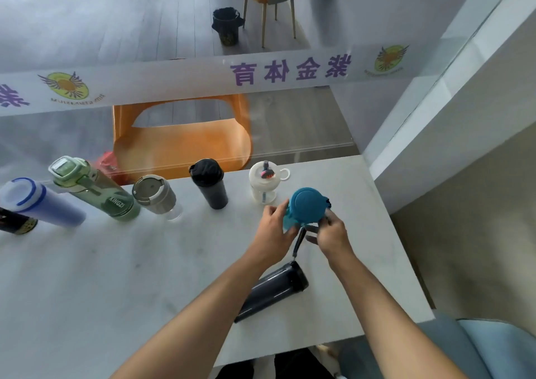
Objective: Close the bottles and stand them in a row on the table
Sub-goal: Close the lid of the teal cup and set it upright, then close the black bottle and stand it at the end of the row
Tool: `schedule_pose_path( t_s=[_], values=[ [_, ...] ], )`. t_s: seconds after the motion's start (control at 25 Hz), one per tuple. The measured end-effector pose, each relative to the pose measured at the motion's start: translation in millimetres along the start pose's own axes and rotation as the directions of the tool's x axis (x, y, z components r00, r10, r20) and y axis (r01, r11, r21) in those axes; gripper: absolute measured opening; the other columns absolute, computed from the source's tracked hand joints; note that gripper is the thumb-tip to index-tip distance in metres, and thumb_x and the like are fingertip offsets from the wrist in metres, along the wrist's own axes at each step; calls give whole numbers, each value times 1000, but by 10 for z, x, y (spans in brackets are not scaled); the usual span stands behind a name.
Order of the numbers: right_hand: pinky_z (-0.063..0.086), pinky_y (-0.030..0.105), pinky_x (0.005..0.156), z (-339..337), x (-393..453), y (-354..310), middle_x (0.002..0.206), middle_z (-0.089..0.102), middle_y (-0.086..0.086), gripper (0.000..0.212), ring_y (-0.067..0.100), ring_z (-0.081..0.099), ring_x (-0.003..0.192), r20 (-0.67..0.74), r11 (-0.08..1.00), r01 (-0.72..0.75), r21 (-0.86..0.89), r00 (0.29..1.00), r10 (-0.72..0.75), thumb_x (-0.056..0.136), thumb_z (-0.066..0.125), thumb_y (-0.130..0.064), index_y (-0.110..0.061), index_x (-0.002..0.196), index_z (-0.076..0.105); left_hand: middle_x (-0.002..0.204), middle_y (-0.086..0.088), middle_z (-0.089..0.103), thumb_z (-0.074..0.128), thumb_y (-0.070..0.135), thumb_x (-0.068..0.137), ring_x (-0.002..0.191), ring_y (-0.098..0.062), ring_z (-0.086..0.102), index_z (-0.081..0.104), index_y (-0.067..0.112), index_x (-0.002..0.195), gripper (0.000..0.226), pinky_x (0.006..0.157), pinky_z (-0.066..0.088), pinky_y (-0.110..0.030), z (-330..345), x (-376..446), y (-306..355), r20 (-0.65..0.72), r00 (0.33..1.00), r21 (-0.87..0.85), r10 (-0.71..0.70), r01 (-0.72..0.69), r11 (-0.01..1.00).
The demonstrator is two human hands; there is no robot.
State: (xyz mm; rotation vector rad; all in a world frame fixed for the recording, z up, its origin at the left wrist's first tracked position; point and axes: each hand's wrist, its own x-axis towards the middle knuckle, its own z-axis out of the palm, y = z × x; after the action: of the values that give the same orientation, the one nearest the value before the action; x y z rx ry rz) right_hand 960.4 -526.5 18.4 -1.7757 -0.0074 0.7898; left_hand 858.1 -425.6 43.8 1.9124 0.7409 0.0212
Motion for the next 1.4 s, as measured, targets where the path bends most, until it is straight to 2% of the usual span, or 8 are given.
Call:
schedule_pose_path(
  t_s=[0.16, 0.36, 0.52, 0.68, 0.88, 1.16, 1.28, 1.4],
  values=[
    [50, 49, 99, -203, 595, -138, 118, 62, 4, 27, 33, 65, 105, -55, 988, -73, 133, 995, 80, 106, 34, -14, -30, 121, 49, 137, -6, 46, 49, 16, 96, 123, -23, 51, 34, 27, 147, 54, 111, 40, -42, 324, 461, 248, 1, 993, -31, -118, 118, 993],
    [54, 51, 98, -284, 1218, -177, 115, 63, 3, 29, 29, 68, 106, 9, 995, -68, -69, 998, 68, 102, 38, -11, -35, 112, 51, 153, 0, 42, 37, -1, 88, 138, -19, 40, 30, 24, 150, 67, 118, 29, -38, 429, 879, 295, 18, 974, -54, -227, 228, 972],
    [53, 52, 98, -280, 1461, -205, 117, 63, 5, 36, 33, 65, 110, 60, 987, -15, -160, 998, 25, 98, 36, -9, -36, 111, 55, 157, -1, 35, 38, -2, 88, 137, -25, 42, 25, 23, 152, 70, 116, 34, -45, 431, 1057, 300, 23, 965, -47, -262, 263, 964],
    [52, 50, 101, -272, 1548, -182, 135, 62, 10, 41, 33, 63, 116, 58, 982, -22, -186, 998, 33, 98, 38, -10, -27, 130, 58, 158, -1, 33, 40, 0, 91, 135, -28, 45, 23, 24, 153, 69, 114, 36, -48, 459, 1131, 328, 25, 959, -62, -282, 283, 957],
    [51, 49, 103, -270, 1497, -165, 141, 57, 10, 44, 33, 61, 121, 47, 981, -35, -191, 998, 45, 99, 39, -10, -24, 139, 53, 160, -1, 30, 40, 1, 91, 139, -29, 40, 19, 23, 154, 70, 116, 33, -46, 432, 1030, 296, 49, 958, -70, -284, 287, 955],
    [54, 46, 93, -302, 717, 330, 119, 67, 13, 26, 32, 65, 106, -3, 940, -133, -314, 990, 140, 95, 47, -22, -19, 118, 59, 147, -4, 42, 46, 21, 95, 134, -25, 41, 36, 23, 146, 52, 113, 34, -38, 233, 77, -283, 114, 960, 257, -256, 221, 941],
    [45, 31, 76, -308, 201, 711, 113, 68, 10, 15, 27, 59, 89, -110, 879, -255, -404, 967, 230, 95, 50, -27, -17, 104, 57, 145, -4, 41, 54, 46, 88, 135, -27, 35, 33, 26, 146, 64, 110, 32, -40, 205, -388, -598, 196, 938, 381, -285, 195, 904],
    [53, 38, 80, -186, -256, 1035, 110, 70, 19, 23, 30, 61, 85, -128, 819, -375, -434, 926, 356, 95, 48, -32, -11, 95, 58, 138, -6, 45, 60, 48, 79, 125, -32, 43, 31, 26, 144, 75, 104, 37, -43, 267, -643, -824, 268, 920, 604, -286, 71, 794]
  ],
)
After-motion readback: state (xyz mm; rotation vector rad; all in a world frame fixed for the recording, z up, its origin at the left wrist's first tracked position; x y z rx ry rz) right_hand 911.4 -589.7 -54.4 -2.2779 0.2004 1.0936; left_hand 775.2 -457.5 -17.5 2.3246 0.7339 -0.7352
